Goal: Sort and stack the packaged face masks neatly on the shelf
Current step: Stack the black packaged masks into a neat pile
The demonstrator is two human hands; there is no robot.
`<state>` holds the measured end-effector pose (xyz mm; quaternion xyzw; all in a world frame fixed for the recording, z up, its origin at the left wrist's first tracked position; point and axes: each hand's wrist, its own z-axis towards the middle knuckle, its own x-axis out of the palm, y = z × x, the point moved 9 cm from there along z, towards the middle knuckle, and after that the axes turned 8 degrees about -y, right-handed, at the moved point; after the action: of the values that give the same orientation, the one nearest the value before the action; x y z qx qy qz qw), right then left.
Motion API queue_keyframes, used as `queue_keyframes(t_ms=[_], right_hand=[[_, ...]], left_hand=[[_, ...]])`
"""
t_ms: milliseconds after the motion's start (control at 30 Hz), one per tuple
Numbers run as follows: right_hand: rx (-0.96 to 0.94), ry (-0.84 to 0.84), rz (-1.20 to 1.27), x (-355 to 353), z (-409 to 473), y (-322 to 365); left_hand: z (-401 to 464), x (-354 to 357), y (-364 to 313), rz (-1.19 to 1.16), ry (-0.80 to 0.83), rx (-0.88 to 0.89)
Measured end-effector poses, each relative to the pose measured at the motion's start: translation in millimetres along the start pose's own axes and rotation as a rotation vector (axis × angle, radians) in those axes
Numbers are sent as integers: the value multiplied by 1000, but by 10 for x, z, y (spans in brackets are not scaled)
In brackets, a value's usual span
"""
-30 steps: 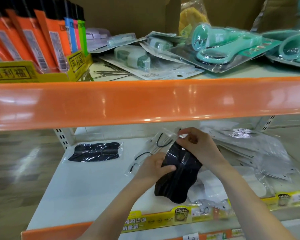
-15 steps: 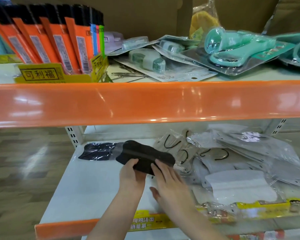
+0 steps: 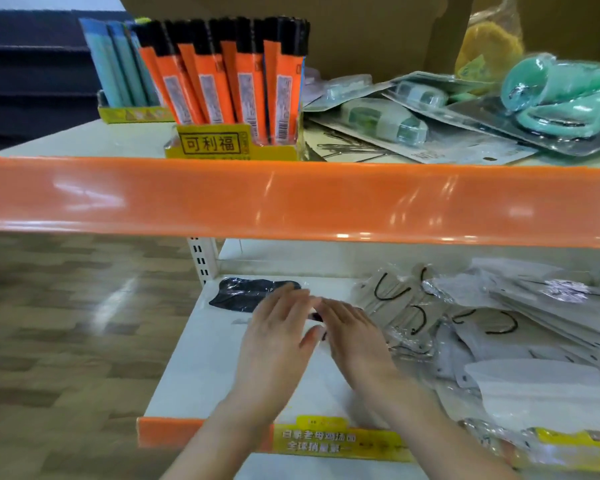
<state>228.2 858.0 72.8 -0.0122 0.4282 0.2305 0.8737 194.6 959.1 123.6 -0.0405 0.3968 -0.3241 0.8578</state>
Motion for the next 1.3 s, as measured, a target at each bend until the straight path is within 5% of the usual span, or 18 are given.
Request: queue_keyframes(t_ms=[133,400,633,867,1300], right_hand=[[-87,-73,-67,57,160,222],[-52,34,-125,484,395,411],[81,384,-142,1114,248,410],[136,394,-131,1342,133,424],[256,448,-88,1504,219,379]], left_hand=[[41,312,638,293,154,-31],[222,263,1224,385,11,-34],[-120,754,1737,505,405,-130],[-386,905,1938,494,559,-200],[-346,991,1910,344,601,-257]])
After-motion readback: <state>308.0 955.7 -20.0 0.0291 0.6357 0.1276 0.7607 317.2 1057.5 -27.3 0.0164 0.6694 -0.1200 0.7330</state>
